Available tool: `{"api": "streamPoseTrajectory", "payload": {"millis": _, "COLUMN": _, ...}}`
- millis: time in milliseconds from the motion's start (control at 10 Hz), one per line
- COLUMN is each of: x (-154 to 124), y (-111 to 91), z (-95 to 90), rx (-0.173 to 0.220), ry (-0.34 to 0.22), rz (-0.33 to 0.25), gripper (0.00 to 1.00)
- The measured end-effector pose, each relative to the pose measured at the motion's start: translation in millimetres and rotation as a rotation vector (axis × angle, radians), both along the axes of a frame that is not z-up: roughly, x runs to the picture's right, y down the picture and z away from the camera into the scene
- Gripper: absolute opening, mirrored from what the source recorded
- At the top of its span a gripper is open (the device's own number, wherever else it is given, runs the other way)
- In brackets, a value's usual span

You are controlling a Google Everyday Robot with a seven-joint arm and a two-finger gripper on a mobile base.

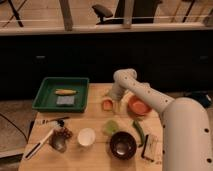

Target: Place apple in paper cup

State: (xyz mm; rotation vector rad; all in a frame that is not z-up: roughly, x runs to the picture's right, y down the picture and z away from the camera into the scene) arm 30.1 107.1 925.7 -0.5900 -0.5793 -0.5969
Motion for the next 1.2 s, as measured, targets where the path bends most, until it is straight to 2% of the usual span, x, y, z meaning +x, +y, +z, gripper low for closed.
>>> {"api": "streamPoseTrajectory", "payload": {"millis": 100, "x": -0.7, "y": 1.3, "z": -1.8, "rx": -0.002, "ry": -0.015, "rz": -0.015, "gripper": 0.78}}
{"api": "streamPoseTrajectory", "payload": {"millis": 300, "x": -4.3, "y": 1.8, "z": -5.4, "rx": 0.001, "ry": -0.038, "rz": -0.037, "gripper": 0.61}}
{"api": "streamPoseTrajectory", "payload": {"millis": 600, "x": -1.4, "y": -1.9, "z": -13.3, "rx": 0.015, "ry": -0.054, "rz": -0.053, "gripper": 0.29}}
{"api": "streamPoseTrajectory", "payload": {"millis": 900, "x": 2.7, "y": -8.1, "z": -24.0, "rx": 0.031, "ry": -0.069, "rz": -0.058, "gripper": 0.02}}
{"api": "streamPoseTrajectory", "payload": {"millis": 1200, "x": 1.1, "y": -18.4, "z": -43.9, "rx": 0.049, "ry": -0.098, "rz": -0.075, "gripper": 0.00}}
